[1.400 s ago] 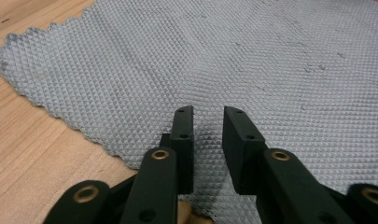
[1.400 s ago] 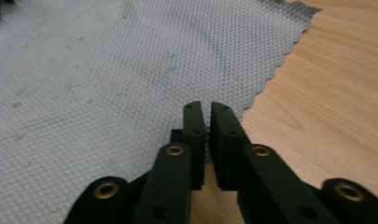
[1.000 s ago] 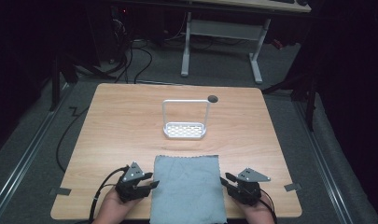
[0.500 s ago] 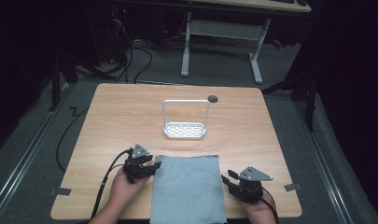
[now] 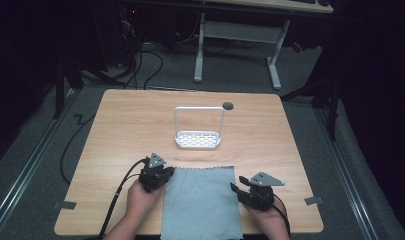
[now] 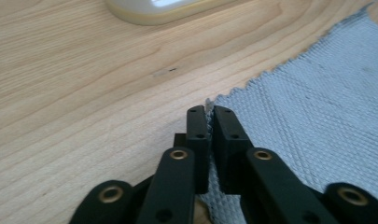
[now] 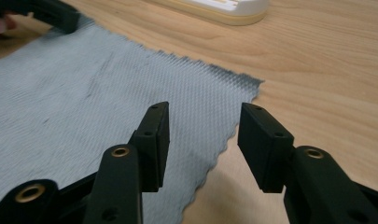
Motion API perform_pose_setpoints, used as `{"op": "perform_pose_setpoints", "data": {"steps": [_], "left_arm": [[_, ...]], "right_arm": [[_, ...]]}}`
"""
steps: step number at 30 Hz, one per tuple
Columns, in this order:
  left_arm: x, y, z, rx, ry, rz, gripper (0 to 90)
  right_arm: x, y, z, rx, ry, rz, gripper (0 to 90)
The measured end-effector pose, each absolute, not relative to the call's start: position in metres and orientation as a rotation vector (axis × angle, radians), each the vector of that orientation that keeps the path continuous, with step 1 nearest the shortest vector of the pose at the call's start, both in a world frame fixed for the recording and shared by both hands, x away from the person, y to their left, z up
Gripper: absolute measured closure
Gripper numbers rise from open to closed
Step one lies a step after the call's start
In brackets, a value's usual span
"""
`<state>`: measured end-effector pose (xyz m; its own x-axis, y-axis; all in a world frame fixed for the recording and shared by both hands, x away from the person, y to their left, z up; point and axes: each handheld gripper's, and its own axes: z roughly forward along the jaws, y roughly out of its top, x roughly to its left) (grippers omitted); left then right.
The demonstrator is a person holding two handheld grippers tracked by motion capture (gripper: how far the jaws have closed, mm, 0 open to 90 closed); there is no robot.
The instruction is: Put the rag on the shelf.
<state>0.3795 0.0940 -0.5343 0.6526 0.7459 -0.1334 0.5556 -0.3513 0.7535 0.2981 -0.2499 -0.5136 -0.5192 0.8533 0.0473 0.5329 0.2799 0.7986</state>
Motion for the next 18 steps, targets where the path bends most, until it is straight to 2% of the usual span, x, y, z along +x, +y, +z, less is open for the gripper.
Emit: {"op": "perform_pose_setpoints", "data": {"steps": [8, 12, 18], "left_arm": [[0.379, 0.097, -0.536, 2.045, 0.985, 0.247, 88.1], [0.378, 0.097, -0.536, 2.046, 0.982, 0.245, 88.0], [0.379, 0.098, -0.536, 2.046, 0.982, 0.241, 88.0]], "right_arm": [[0.355, -0.243, -0.520, 1.367, 2.153, 1.054, 53.2], [0.368, -0.235, -0.529, 1.368, 2.183, 0.954, 57.1], [0.364, -0.226, -0.528, 1.321, 2.199, 0.916, 80.8]]}}
